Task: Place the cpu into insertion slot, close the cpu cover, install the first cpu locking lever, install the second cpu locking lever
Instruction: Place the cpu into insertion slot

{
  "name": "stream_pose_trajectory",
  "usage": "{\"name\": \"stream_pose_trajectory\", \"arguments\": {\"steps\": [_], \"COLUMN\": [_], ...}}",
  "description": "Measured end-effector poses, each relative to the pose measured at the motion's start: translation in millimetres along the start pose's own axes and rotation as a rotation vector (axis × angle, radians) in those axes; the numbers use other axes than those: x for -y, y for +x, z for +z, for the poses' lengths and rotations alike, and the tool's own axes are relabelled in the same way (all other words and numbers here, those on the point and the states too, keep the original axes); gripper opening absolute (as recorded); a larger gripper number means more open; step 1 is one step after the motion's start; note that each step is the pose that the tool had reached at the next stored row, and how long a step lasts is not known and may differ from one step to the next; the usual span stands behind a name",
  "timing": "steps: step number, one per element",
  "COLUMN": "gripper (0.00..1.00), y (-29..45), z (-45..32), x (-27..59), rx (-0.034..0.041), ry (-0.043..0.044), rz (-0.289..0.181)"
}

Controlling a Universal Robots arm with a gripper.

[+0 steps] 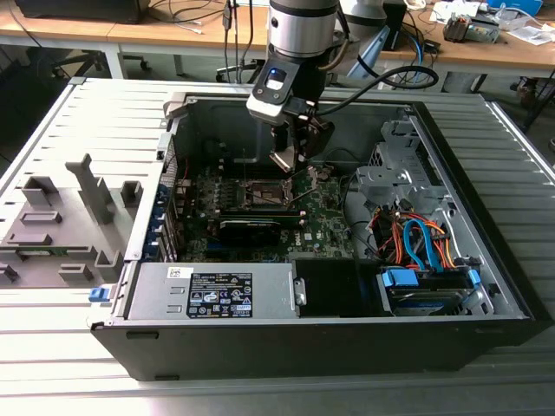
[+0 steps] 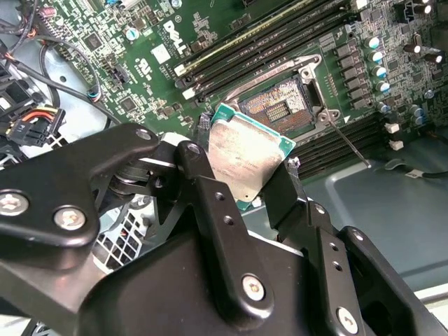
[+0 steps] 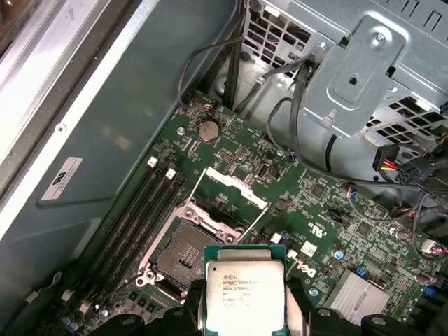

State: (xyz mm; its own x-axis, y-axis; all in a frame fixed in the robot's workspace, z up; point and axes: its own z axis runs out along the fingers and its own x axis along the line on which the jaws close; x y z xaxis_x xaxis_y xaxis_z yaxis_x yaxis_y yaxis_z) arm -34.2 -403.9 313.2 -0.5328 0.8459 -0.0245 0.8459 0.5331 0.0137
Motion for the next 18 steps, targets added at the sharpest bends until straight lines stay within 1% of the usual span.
{"name": "stream_pose_trajectory", "arguments": {"steps": [18], "gripper": [0.54], "y": [0.0], "z": [0.0], "x": [0.0], "rx": [0.0044], "ry": [0.0035], "rz": [0.043]}}
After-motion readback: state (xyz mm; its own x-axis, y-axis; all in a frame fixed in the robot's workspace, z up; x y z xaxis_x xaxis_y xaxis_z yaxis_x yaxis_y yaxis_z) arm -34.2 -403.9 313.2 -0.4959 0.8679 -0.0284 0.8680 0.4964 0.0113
